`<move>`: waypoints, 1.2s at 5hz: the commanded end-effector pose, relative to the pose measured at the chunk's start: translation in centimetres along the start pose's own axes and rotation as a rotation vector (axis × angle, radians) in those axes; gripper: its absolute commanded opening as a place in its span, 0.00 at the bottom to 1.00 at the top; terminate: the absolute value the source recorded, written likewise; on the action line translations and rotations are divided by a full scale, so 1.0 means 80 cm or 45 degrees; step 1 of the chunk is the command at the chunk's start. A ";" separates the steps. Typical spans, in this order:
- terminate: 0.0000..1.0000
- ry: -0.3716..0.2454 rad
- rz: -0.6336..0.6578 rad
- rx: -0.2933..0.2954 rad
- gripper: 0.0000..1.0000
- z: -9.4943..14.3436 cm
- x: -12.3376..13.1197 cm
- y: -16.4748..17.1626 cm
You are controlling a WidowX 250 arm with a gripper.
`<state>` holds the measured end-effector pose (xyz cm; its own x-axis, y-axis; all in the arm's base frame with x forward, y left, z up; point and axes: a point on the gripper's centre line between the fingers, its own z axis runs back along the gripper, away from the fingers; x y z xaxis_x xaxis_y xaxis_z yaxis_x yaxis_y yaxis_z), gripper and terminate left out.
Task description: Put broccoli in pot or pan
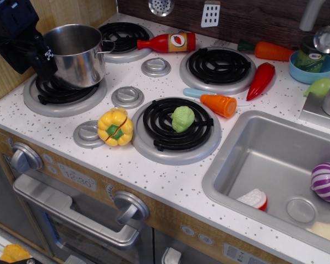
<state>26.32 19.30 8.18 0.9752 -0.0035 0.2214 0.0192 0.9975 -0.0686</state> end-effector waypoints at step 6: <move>0.00 -0.052 0.286 0.035 1.00 -0.073 0.073 -0.277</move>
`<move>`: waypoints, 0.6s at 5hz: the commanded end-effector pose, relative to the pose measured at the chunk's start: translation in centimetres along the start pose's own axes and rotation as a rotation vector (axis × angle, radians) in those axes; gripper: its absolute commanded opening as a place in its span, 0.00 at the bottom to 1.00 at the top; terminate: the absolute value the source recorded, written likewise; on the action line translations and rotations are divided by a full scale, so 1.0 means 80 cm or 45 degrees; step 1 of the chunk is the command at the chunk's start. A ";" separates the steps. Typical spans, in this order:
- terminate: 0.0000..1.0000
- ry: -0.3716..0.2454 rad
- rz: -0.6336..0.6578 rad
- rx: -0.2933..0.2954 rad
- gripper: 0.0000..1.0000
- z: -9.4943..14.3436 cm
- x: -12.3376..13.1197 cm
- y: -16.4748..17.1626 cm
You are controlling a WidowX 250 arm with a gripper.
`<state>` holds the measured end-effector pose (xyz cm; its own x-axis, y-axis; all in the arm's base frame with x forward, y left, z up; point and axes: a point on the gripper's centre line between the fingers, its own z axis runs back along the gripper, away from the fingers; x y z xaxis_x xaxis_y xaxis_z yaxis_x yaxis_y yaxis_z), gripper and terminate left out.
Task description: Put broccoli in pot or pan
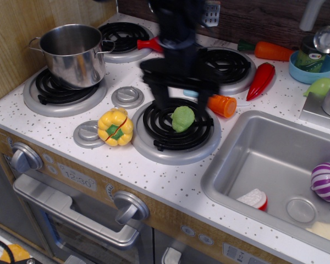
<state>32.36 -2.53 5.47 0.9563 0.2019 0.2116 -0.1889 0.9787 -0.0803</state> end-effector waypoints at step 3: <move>0.00 -0.016 0.014 0.061 1.00 -0.009 0.018 0.011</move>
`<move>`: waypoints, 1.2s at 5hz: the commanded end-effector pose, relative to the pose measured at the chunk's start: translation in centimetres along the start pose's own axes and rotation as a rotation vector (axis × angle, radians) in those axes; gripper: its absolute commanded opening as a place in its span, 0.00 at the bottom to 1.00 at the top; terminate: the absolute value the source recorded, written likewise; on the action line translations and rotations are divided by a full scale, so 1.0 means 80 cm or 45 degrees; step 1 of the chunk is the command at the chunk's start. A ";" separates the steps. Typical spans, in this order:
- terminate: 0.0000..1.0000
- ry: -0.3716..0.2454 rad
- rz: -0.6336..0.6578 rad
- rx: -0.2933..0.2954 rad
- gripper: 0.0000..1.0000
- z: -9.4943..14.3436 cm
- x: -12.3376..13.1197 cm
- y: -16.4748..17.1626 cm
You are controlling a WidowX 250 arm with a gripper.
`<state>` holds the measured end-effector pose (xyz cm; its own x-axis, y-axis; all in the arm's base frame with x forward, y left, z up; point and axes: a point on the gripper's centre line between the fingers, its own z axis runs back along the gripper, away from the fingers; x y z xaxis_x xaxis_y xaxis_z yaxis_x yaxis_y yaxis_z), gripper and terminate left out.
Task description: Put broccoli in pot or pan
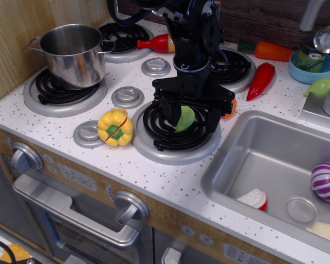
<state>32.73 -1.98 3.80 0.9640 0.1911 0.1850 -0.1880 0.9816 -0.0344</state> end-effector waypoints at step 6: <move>0.00 -0.144 -0.007 -0.029 0.00 -0.031 0.058 0.042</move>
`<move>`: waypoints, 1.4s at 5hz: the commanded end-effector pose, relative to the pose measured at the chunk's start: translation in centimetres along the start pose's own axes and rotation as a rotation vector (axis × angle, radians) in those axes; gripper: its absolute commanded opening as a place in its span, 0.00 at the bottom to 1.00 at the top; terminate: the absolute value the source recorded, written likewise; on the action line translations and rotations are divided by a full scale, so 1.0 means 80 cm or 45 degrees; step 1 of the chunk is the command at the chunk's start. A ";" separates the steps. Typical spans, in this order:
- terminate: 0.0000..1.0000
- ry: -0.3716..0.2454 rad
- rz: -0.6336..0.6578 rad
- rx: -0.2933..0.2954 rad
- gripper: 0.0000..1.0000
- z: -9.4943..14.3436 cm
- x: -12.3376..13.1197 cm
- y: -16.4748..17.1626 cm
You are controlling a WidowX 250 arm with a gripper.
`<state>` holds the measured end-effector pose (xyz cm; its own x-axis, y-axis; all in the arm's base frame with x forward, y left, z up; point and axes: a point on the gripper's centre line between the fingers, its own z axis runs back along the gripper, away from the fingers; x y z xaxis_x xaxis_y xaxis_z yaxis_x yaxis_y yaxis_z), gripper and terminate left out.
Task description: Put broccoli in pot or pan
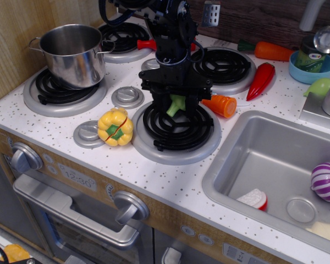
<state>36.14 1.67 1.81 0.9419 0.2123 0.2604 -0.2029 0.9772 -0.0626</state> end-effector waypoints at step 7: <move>0.00 -0.122 -0.356 0.321 1.00 0.121 0.071 0.232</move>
<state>34.90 20.69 9.97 0.9553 -0.0485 0.2918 -0.0206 0.9731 0.2294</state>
